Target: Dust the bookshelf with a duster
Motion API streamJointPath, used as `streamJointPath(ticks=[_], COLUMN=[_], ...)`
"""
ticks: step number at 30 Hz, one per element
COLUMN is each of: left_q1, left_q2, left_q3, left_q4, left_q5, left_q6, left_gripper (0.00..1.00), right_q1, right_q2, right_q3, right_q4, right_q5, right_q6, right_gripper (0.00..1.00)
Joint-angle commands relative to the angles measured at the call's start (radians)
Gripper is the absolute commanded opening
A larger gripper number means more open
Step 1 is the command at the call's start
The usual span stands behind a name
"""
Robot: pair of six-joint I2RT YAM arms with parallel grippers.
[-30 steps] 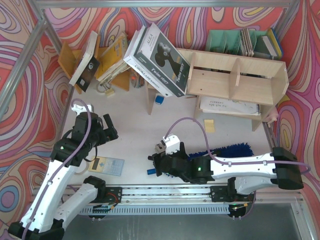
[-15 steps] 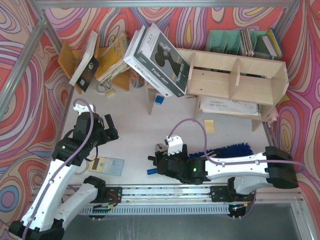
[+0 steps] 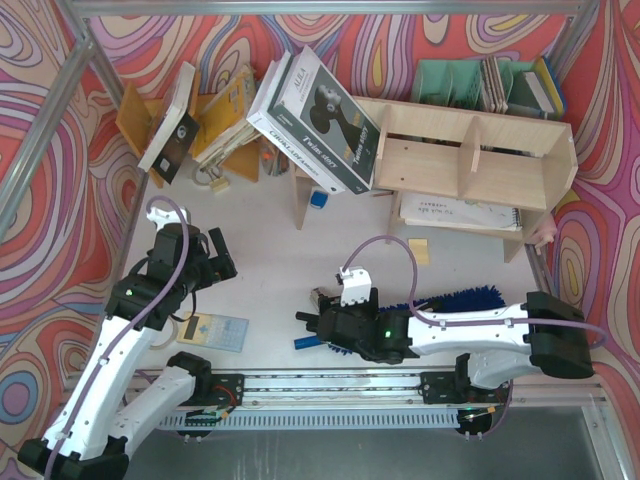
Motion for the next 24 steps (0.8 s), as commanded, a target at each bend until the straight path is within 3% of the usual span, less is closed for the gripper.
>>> streamJointPath(ticks=[1, 18, 24], left_q1=[-0.003, -0.003, -0.003], left_q2=[-0.010, -0.008, -0.014], left_q3=[-0.016, -0.014, -0.016], left_q4=[-0.004, -0.011, -0.011], left_q5=[-0.021, -0.032, -0.036], left_q6=[-0.007, -0.012, -0.014], left_gripper=[0.98, 0.98, 0.99], right_q1=[-0.020, -0.038, -0.040], right_q2=[0.023, 0.147, 0.170], right_q3=[-0.005, 0.071, 0.068], right_q4=[-0.005, -0.011, 0.003], right_q5=[-0.010, -0.046, -0.061], right_q6=[0.015, -0.017, -0.010], right_gripper=[0.75, 0.55, 0.41])
